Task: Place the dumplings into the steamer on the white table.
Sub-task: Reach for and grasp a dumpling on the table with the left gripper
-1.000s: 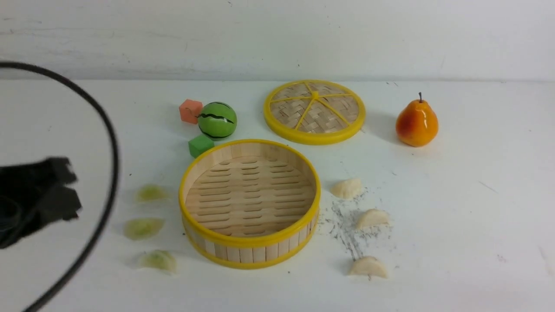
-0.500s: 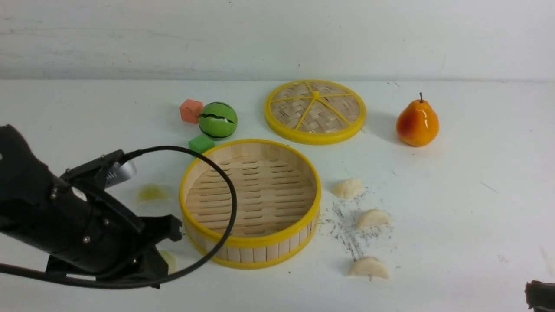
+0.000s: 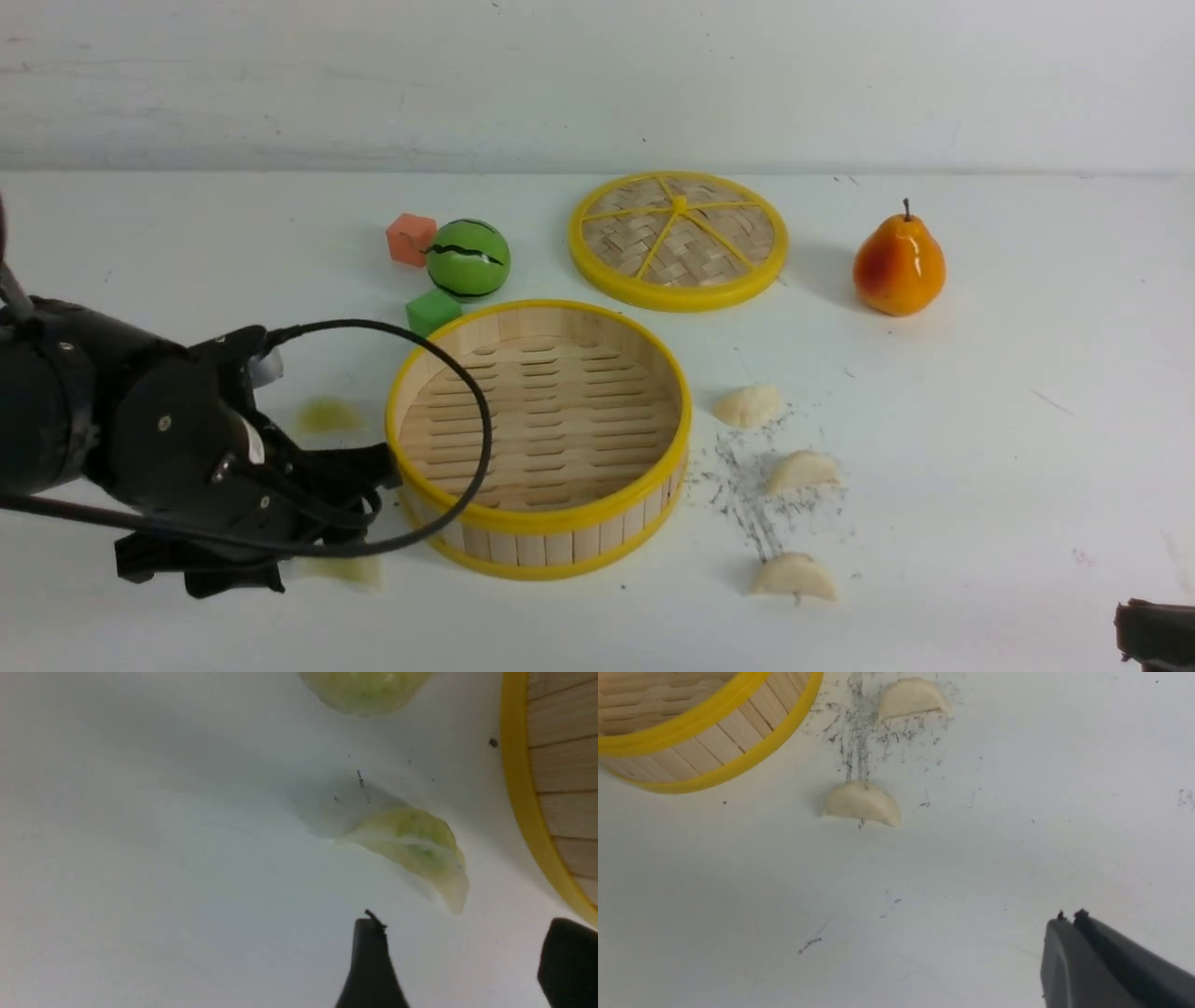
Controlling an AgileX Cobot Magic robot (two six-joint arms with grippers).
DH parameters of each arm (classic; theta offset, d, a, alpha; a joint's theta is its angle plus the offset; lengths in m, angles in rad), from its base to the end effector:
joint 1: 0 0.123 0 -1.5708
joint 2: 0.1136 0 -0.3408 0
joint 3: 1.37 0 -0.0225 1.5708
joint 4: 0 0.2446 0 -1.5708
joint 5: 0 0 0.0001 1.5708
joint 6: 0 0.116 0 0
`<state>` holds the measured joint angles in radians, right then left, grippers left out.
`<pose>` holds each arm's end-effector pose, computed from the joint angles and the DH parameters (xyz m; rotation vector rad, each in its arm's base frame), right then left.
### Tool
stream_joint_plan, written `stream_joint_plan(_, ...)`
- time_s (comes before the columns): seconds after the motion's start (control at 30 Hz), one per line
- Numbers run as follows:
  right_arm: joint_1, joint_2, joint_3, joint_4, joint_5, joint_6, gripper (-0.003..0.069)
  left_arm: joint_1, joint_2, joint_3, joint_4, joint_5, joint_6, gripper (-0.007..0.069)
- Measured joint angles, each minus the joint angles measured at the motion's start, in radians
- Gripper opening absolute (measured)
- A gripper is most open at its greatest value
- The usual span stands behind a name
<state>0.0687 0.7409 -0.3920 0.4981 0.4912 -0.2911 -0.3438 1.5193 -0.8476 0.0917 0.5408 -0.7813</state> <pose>0.1026 0.0333 0.2655 -0.0212 2.2779 0.3765 0.2726 -0.0918 0.2424 -0.4997 2.6735 -0.2536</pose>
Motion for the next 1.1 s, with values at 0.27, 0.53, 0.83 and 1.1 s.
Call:
stream_joint_plan(0.27, 0.000, 0.000, 0.000, 0.032, 0.000, -0.001, 0.0009, 0.000, 0.118, -0.006, 0.014, -0.088, -0.021, 0.0497)
stream_joint_plan(0.53, 0.000, 0.000, 0.000, 0.037, 0.000, -0.004, 0.0018, 0.000, 0.160, -0.009, 0.136, -0.148, -0.024, 0.0471)
stream_joint_plan(0.83, 0.000, 0.000, 0.000, 0.041, 0.008, -0.004, 0.0022, 0.000, 0.160, -0.009, 0.236, -0.172, -0.029, 0.0354)
stream_joint_plan(1.1, 0.000, 0.000, 0.000, 0.044, 0.008, -0.004, 0.0027, 0.000, 0.159, -0.009, 0.089, -0.139, -0.030, 0.0141)
